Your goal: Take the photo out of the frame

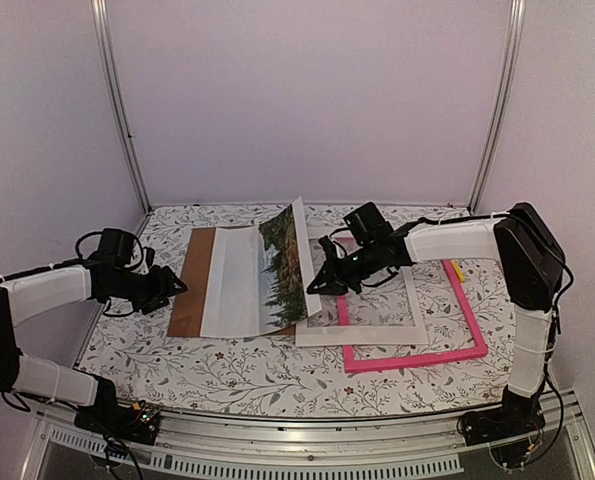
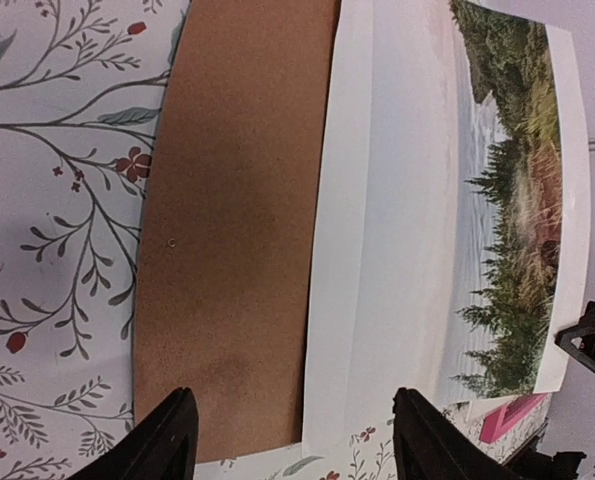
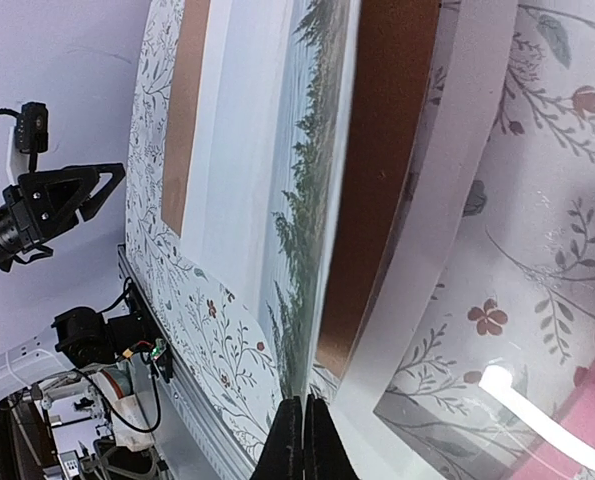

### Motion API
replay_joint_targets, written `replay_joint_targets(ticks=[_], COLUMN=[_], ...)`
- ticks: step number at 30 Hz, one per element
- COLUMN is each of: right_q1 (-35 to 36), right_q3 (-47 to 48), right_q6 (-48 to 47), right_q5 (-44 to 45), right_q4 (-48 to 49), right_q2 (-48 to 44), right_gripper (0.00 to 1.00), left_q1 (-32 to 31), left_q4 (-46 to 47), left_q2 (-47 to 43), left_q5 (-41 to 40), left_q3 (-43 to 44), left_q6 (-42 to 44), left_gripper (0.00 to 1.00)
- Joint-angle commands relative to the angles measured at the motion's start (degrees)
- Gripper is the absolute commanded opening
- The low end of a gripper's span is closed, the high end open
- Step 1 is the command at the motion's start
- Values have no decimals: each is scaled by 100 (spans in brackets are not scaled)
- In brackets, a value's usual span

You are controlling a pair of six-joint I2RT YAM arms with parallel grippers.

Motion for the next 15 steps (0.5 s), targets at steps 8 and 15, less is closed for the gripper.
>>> replay_joint_targets(ticks=[8, 15], right_q1=[-1079, -1934], right_q3=[-1898, -2580], right_q6=[-581, -1291], right_q5=[-721, -681], right_q4=[-333, -1169], right_q2=[-1706, -2569], right_gripper=[0, 0], left_q1=[-37, -161], left_q4=[190, 195], left_q2=[225, 299], left_q5=[543, 571], left_q3=[354, 366], left_q6=[102, 71], left_gripper=[69, 69])
